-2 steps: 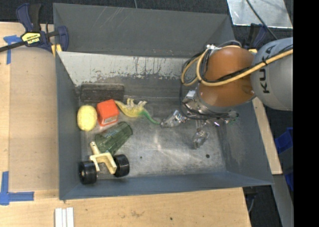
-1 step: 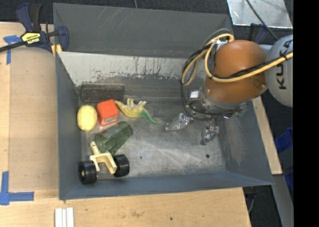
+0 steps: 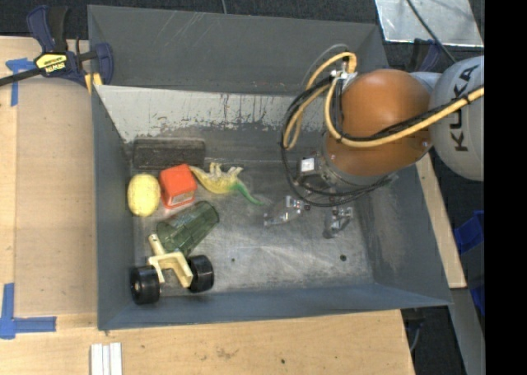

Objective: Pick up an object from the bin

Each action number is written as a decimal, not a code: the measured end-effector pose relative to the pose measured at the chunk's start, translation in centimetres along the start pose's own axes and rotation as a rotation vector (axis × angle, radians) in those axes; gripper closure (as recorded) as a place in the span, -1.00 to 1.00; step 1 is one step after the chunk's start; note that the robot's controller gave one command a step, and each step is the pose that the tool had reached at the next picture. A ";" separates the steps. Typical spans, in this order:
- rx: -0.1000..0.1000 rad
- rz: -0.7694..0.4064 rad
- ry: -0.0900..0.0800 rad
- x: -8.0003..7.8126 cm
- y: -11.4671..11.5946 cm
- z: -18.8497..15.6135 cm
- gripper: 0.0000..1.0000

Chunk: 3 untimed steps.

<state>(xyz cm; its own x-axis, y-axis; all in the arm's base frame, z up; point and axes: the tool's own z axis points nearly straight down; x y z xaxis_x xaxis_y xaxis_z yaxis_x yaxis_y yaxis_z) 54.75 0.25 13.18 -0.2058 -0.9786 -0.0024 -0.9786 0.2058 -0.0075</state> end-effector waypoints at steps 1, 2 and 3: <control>-0.007 -0.770 -0.003 -0.3 -0.7 5.8 1.00; -0.008 -0.770 -0.002 -0.3 -0.7 5.8 1.00; -0.009 -0.743 -0.003 -1.1 -1.3 2.9 1.00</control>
Offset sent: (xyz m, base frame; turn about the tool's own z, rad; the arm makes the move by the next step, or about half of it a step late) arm 0.0000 0.0000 0.0000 0.0000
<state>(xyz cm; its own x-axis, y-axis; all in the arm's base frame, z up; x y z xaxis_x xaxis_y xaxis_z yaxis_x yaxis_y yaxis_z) 56.26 1.07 10.33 0.5106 -0.8598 -0.0027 -0.8598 -0.5106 0.0002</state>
